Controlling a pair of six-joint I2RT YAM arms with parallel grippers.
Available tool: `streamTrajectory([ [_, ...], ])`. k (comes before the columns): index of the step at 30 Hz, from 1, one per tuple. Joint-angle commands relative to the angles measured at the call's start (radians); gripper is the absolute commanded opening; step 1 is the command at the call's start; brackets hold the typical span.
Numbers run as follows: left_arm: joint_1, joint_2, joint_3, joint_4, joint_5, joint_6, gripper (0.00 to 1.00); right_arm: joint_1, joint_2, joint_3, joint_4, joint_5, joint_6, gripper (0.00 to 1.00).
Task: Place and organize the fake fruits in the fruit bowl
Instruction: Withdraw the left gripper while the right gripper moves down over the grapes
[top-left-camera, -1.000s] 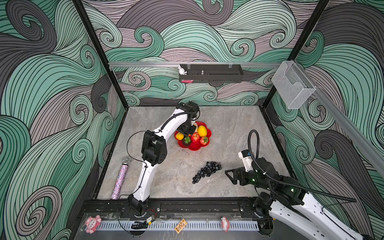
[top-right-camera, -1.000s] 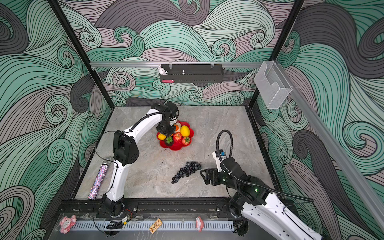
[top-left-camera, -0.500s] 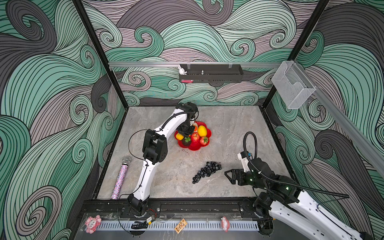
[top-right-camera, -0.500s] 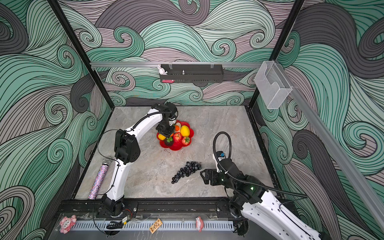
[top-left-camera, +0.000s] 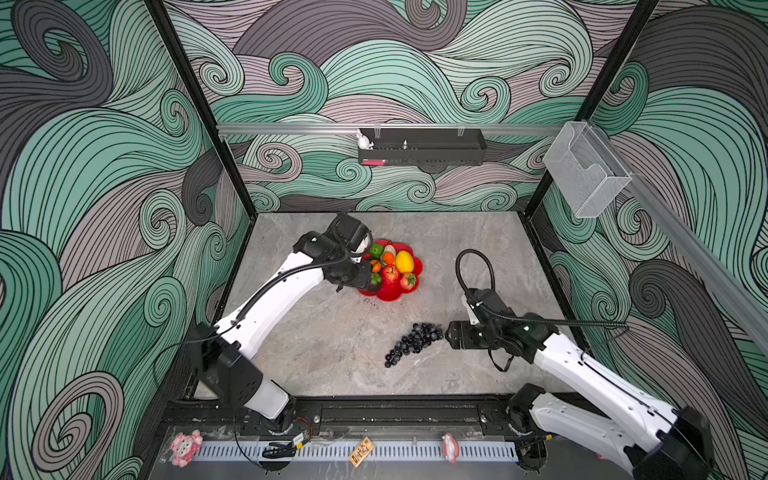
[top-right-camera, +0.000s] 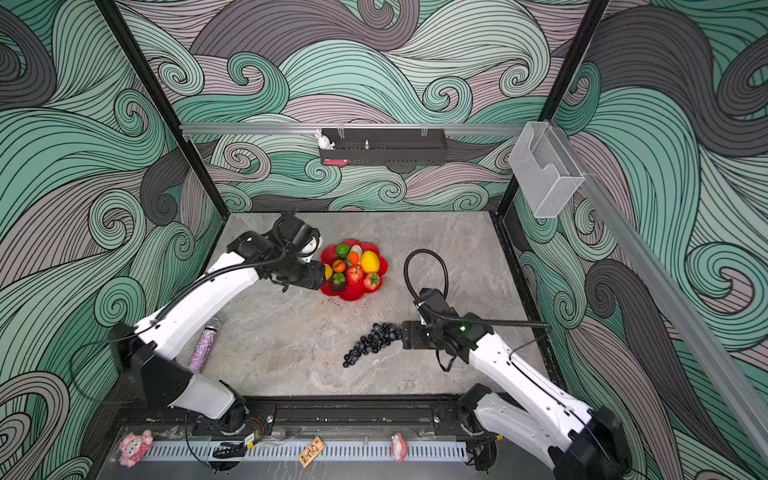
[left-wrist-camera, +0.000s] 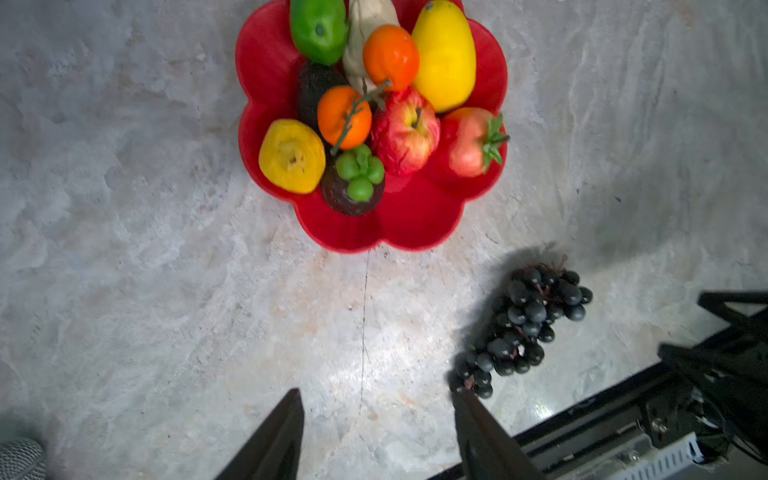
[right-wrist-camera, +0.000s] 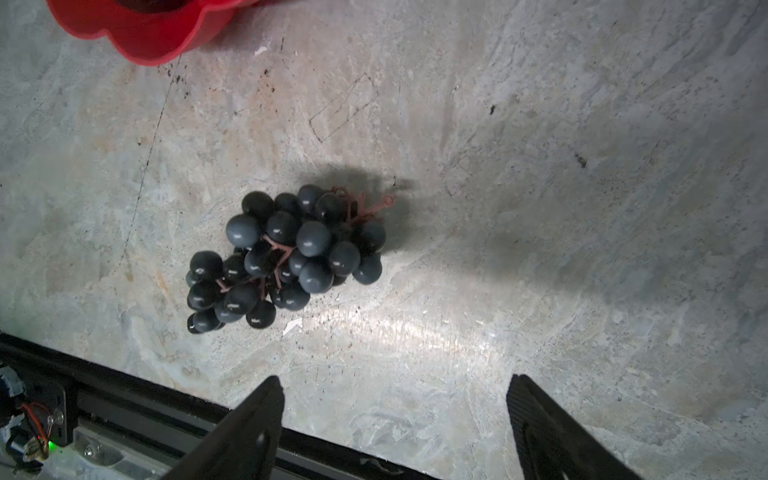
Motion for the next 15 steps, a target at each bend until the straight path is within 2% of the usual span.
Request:
streamTrajectory([
  [1,-0.019,-0.156,-0.203,0.206,0.022,-0.084,0.65,-0.049,0.094,0.051,0.094,-0.001,-0.067,0.82],
  [7,-0.032,-0.441,-0.489,0.325,-0.016,-0.141,0.71,-0.083,0.305,0.096,0.200,-0.033,-0.096,0.79],
  [11,-0.035,-0.557,-0.572,0.310,-0.054,-0.143,0.76,-0.074,0.351,0.111,0.228,-0.044,-0.117,0.80],
  [15,-0.035,-0.605,-0.613,0.307,-0.056,-0.142,0.77,-0.071,0.387,0.091,0.244,-0.049,-0.129,0.79],
])
